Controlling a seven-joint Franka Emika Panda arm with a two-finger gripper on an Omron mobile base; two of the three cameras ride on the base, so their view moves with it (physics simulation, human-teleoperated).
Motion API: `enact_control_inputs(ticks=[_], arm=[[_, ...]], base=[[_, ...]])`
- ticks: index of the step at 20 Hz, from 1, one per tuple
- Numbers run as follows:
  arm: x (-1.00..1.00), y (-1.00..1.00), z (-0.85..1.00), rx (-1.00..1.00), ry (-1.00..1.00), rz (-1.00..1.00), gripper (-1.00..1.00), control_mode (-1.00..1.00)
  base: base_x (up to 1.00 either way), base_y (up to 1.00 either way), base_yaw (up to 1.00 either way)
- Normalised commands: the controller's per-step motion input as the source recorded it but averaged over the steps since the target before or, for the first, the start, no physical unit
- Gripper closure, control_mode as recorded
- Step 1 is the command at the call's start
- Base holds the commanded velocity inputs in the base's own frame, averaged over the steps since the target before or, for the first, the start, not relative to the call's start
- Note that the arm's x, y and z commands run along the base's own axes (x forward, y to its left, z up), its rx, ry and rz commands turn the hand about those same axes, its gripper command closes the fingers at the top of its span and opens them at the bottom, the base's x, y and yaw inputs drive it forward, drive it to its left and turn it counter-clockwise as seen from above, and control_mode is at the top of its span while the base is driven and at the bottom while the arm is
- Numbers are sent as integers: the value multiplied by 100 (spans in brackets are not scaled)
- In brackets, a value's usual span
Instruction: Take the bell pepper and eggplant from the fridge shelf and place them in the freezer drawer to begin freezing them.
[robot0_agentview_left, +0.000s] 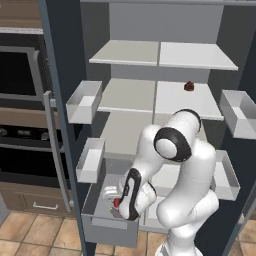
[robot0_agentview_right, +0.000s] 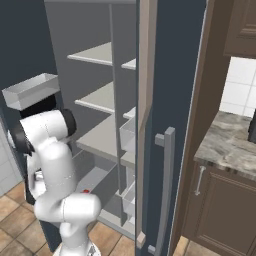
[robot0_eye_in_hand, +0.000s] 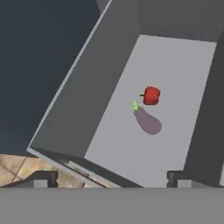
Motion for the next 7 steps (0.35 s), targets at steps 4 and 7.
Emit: enact_control_inputs(ticks=[4, 7], arm=[[-5, 1, 25, -2, 1, 1, -100, -100], [0, 0, 0, -1, 0, 0, -100, -100]], base=[[0, 0, 0], [0, 0, 0]])
